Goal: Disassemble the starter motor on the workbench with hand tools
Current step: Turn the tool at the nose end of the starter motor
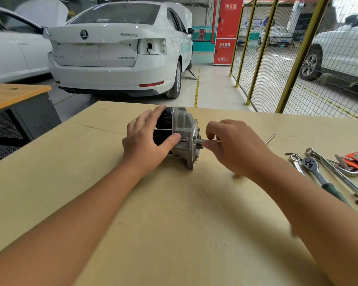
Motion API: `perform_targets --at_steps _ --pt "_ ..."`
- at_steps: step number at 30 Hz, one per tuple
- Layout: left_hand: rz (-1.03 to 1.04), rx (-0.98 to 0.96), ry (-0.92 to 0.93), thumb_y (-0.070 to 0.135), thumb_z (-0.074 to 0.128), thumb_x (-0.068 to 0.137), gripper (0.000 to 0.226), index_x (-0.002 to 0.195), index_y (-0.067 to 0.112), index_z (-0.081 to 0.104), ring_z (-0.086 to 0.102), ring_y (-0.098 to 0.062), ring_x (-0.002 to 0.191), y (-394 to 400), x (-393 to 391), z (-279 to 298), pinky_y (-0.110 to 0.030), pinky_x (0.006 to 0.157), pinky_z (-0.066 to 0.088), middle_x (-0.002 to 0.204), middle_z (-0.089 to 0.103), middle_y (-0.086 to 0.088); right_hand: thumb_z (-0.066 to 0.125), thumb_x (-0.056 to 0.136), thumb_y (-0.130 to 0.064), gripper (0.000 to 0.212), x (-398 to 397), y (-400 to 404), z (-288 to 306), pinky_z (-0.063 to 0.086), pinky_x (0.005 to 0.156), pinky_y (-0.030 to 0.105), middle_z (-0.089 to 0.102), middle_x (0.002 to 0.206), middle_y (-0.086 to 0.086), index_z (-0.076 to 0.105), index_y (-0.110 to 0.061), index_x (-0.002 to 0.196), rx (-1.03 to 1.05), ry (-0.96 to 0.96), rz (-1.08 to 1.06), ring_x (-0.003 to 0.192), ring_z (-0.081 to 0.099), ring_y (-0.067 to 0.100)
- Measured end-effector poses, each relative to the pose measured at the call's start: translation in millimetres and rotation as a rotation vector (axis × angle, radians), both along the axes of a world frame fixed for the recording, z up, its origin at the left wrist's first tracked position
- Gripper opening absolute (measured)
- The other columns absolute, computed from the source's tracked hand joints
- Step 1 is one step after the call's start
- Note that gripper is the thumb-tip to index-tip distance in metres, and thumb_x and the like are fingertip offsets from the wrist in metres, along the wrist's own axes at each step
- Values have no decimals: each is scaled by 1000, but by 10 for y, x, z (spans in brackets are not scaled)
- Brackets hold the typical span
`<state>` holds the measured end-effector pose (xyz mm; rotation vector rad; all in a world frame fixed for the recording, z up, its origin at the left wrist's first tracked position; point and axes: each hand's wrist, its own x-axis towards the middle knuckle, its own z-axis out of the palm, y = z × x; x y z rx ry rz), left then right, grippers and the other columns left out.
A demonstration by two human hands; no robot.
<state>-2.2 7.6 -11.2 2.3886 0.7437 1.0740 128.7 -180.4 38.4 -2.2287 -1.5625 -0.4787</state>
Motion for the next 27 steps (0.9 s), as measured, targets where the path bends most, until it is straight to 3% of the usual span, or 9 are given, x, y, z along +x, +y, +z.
perform_targets --at_steps 4,8,10,14,19,22,27 --pt "0 -4 8 73 58 76 86 155 48 35 35 -24 142 10 4 -8 -49 110 41 158 41 9 52 102 -23 22 22 -4 17 51 75 43 58 93 6 71 -11 99 -33 -11 10 81 59 32" --pt "-7 -5 7 72 61 75 88 155 48 35 36 -25 141 13 -2 -1 -50 110 41 158 42 9 56 101 -37 17 -10 -10 -28 34 80 39 64 96 -8 69 -26 98 -44 -254 -101 93 57 25" --pt "-18 -5 10 71 63 74 89 155 48 34 36 -24 141 21 -7 -1 -50 111 41 157 42 9 59 98 -42 16 -28 -6 -26 32 81 40 64 95 -10 68 -29 95 -53 -282 -139 93 57 24" --pt "-31 -5 13 69 66 73 92 156 47 34 36 -25 142 31 -18 -6 -51 112 40 157 42 8 62 96 -44 18 -12 12 -40 39 79 39 61 92 -9 61 -26 94 -37 -229 -116 85 60 24" --pt "-16 -5 -2 70 59 78 84 155 48 35 35 -23 142 20 -7 -9 -49 112 40 157 41 10 59 98 -38 15 -31 1 -9 49 58 36 59 82 -2 58 -23 96 -49 -61 -42 70 55 27" --pt "-4 -4 -3 69 58 78 83 155 47 36 35 -24 141 13 3 -9 -51 110 41 156 42 11 53 100 -32 24 -25 -9 11 50 62 41 56 79 3 68 -15 91 -10 -43 4 70 55 29" --pt "-7 -8 -1 69 61 77 85 155 47 36 36 -24 141 18 -3 -2 -53 109 42 157 42 10 50 103 -25 29 22 -11 31 51 72 44 53 86 4 70 -8 89 -44 -11 21 74 56 28"
